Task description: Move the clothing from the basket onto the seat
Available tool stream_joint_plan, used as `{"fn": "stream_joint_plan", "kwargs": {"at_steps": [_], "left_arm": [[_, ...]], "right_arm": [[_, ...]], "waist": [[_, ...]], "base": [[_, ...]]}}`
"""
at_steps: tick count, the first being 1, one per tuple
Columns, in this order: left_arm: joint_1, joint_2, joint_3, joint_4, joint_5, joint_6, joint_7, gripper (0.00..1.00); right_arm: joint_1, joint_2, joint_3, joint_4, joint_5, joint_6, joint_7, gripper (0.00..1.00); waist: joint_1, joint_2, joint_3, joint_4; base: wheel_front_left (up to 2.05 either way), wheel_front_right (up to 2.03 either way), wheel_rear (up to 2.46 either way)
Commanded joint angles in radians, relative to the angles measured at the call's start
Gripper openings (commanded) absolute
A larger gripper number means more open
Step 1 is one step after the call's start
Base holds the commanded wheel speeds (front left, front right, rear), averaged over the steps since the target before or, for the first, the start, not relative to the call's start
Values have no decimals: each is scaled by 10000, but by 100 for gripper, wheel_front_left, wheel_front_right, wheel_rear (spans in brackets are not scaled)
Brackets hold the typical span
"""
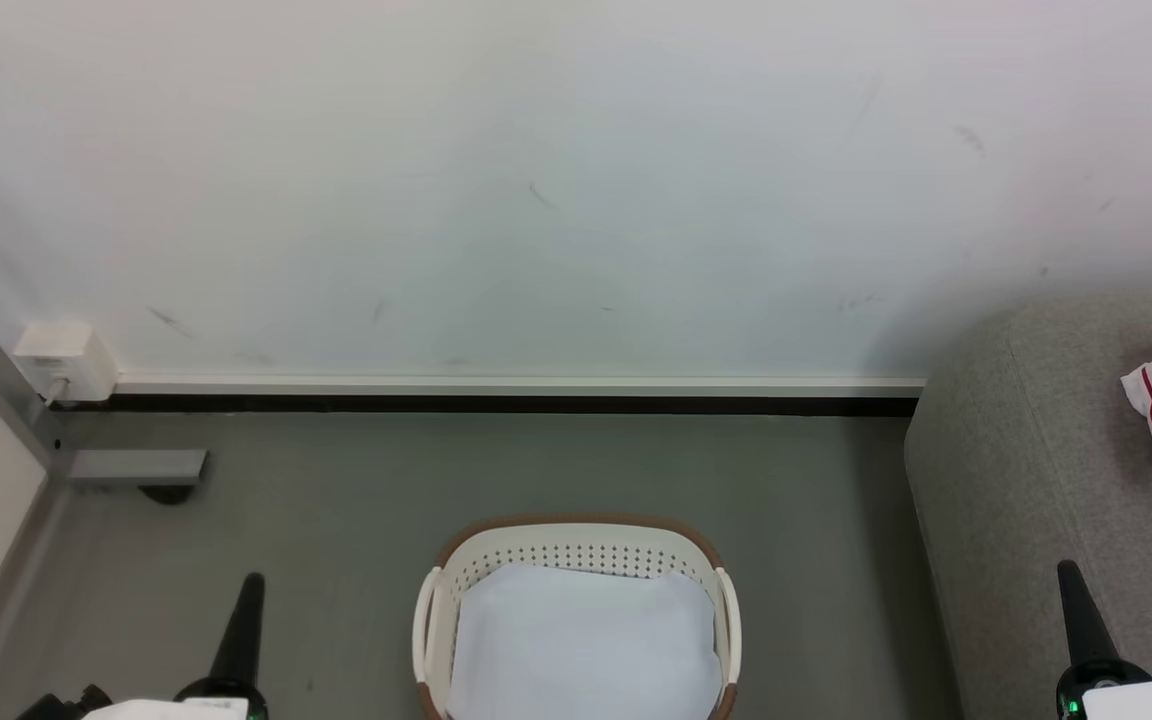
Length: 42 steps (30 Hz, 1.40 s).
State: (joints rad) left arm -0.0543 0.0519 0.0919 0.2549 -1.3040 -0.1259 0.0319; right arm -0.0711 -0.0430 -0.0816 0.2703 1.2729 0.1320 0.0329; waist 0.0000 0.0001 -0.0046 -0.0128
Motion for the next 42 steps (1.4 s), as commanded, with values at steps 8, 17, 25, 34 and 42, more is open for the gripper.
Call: {"fn": "stream_joint_plan", "kwargs": {"at_steps": [8,17,25,34,42], "left_arm": [[-268,38,97,-80,-864,-65,220,0],[-350,27,142,-89,-1470,-64,394,0],[-435,16,175,-97,-2050,-68,561,0],[-515,4,213,-103,-2647,-72,724,0],[-592,-7,243,-112,-3141,-77,847,0]], "right_arm": [[-222,-103,-119,-135,922,-18,204,0],[-301,-108,-176,-175,1590,-18,389,0],[-327,-109,-235,-221,2212,-19,538,0],[-368,-109,-302,-263,2872,-21,702,0],[-436,-111,-356,-293,3420,-23,831,0]], "waist": [[0,-1,16,26],[0,-1,30,50],[0,-1,45,74],[0,-1,61,101],[0,-1,75,125]], "base": [[0,0,0],[0,0,0],[0,0,0],[0,0,0],[0,0,0]]}}
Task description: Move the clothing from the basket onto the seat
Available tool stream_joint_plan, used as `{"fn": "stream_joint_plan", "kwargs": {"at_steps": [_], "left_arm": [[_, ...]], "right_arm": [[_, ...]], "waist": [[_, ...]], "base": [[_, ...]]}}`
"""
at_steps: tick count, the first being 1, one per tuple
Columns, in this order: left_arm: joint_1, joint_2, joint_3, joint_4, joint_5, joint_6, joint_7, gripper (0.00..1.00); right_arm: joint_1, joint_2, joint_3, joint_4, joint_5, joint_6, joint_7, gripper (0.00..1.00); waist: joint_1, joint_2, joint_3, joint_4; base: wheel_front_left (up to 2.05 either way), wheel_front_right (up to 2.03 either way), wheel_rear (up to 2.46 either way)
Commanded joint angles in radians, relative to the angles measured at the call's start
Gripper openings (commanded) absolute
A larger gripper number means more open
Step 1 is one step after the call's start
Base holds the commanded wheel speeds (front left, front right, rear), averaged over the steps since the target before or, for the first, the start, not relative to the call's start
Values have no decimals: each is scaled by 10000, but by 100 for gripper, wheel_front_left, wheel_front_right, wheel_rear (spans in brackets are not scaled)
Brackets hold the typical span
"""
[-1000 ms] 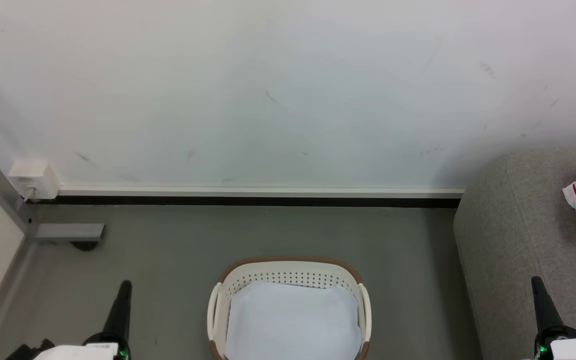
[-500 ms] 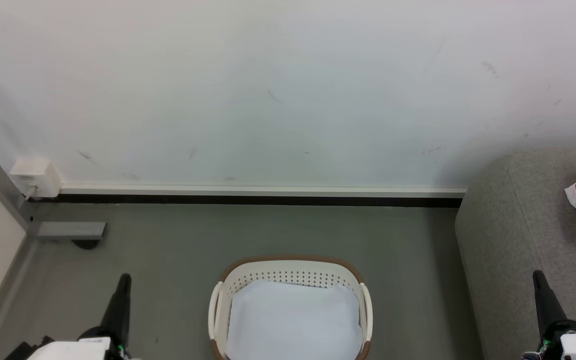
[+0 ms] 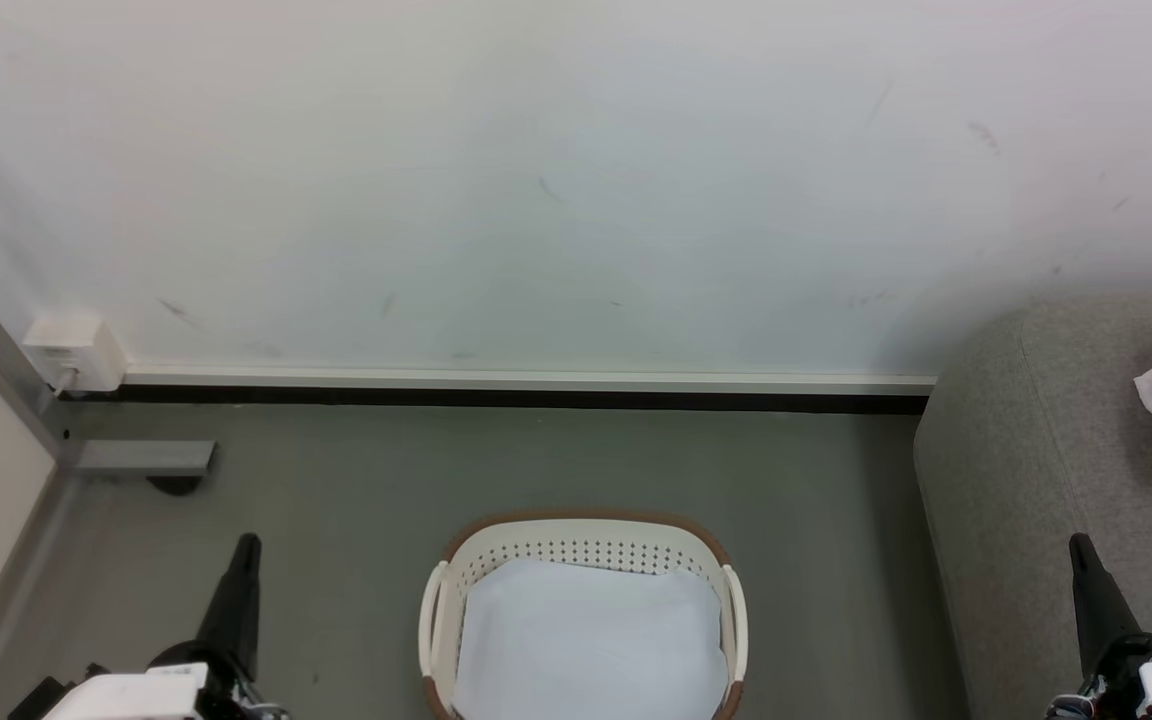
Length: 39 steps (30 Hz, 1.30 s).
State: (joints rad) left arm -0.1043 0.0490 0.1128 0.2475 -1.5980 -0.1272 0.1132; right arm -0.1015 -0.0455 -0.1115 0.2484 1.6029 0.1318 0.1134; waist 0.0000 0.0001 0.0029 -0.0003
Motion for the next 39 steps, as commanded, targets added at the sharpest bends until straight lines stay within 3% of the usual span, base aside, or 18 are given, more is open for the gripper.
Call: {"fn": "stream_joint_plan", "kwargs": {"at_steps": [1,39], "left_arm": [[-99,20,37,-37,-234,-64,53,0],[-92,22,30,-39,-213,-62,45,0]], "right_arm": [[-136,-87,-60,-76,153,-21,44,0],[-131,-84,-53,-70,110,-21,38,0]], "waist": [[0,-1,2,3],[0,-1,2,3]], "base": [[0,0,0],[0,0,0]]}}
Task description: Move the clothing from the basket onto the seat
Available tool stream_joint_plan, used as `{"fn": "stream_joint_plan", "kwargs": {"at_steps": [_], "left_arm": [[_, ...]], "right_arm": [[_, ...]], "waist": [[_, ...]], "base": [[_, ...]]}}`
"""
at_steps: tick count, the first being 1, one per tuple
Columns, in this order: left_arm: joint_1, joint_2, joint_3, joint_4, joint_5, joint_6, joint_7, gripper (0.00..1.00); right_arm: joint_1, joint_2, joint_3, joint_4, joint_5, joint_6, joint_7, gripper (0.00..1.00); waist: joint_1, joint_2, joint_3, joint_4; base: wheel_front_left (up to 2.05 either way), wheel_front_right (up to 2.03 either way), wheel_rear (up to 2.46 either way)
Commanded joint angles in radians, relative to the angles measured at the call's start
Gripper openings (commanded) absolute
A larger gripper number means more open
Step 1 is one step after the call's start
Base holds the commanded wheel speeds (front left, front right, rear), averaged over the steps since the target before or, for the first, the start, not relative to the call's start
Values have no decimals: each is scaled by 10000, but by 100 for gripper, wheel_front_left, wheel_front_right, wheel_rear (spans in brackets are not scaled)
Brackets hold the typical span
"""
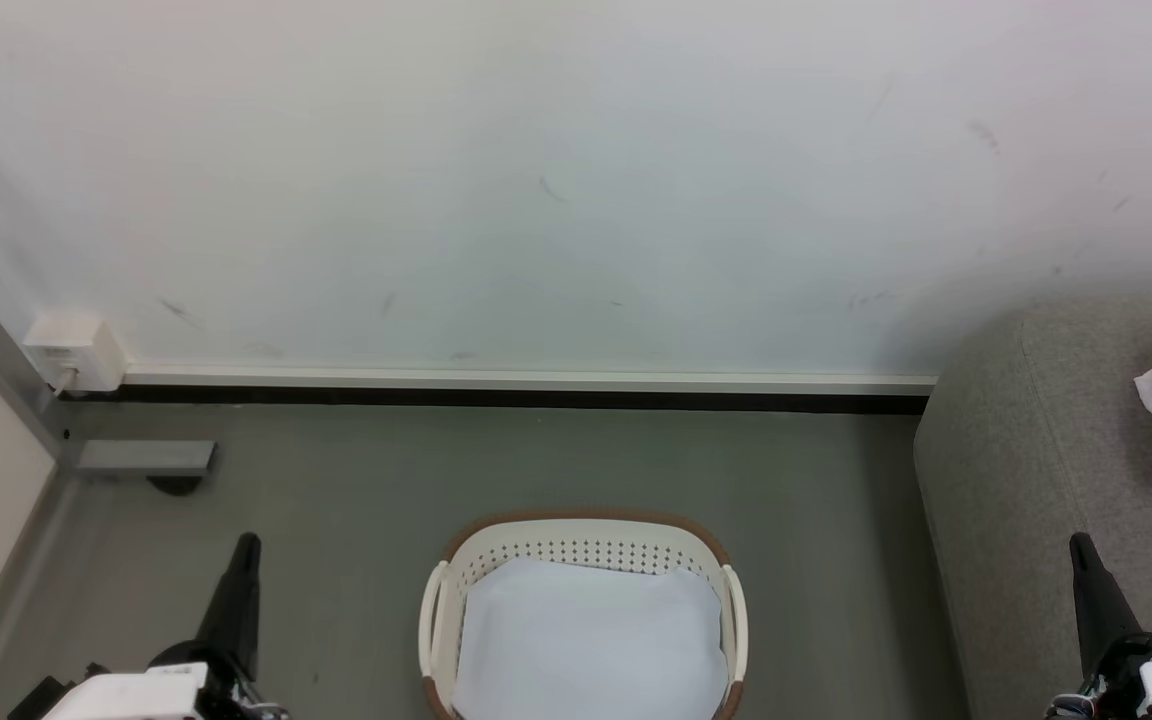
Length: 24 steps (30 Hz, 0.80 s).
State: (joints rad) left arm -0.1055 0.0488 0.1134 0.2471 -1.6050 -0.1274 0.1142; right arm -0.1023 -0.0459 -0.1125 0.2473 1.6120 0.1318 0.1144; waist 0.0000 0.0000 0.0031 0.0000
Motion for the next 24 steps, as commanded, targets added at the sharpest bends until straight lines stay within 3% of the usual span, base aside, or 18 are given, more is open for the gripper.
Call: {"fn": "stream_joint_plan", "kwargs": {"at_steps": [1,24], "left_arm": [[-79,24,24,-35,-142,-61,37,0],[-78,24,22,-37,-143,-61,35,0]], "right_arm": [[-123,-80,-43,-59,20,-21,28,0],[-122,-80,-42,-59,21,-21,27,0]], "waist": [[0,0,0,0],[0,0,0,0]], "base": [[0,0,0],[0,0,0]]}}
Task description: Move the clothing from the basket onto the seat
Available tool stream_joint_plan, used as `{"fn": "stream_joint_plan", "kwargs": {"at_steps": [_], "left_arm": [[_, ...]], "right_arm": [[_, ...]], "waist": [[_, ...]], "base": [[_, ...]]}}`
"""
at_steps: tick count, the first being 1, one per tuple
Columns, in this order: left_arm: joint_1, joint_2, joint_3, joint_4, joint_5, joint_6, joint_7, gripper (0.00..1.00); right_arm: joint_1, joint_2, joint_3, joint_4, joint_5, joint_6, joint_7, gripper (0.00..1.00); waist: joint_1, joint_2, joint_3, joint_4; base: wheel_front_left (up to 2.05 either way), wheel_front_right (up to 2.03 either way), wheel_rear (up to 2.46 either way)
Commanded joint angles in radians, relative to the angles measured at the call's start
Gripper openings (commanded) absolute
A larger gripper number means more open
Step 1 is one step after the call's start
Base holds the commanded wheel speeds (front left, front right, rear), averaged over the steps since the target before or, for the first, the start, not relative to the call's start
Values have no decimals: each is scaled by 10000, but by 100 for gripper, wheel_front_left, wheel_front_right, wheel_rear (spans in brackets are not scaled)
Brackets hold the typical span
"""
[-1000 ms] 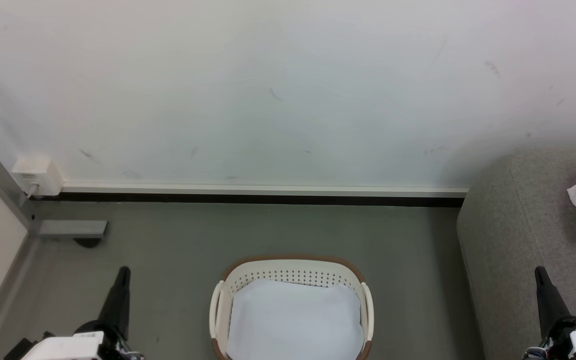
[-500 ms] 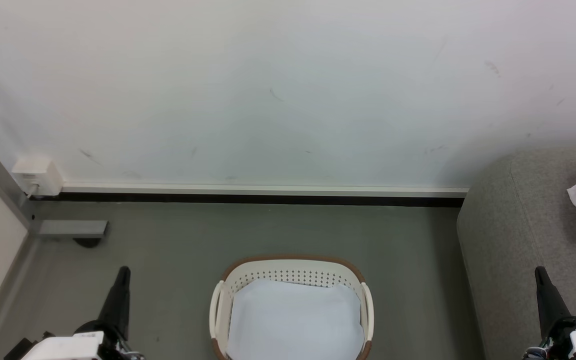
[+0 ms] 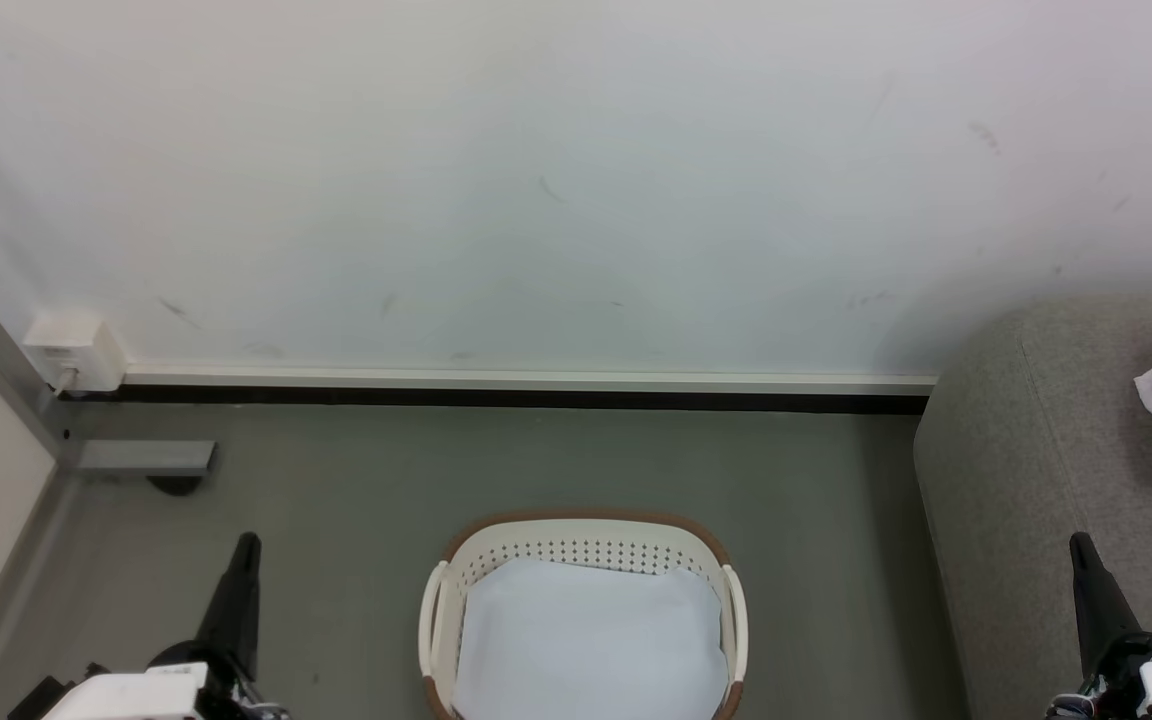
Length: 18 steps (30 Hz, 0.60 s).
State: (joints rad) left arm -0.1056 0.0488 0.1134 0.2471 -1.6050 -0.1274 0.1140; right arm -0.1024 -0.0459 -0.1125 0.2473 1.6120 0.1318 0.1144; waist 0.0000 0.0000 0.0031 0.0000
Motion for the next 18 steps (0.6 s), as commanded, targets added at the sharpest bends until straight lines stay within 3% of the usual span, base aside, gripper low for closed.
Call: {"fn": "stream_joint_plan", "kwargs": {"at_steps": [1,18], "left_arm": [[-77,24,22,-37,-143,-61,37,0],[-77,24,21,-36,-144,-61,36,0]], "right_arm": [[-121,-80,-42,-59,21,-21,27,0],[-121,-80,-42,-59,21,-21,26,0]], "waist": [[0,0,0,0],[0,0,0,0]], "base": [[0,0,0],[0,0,0]]}}
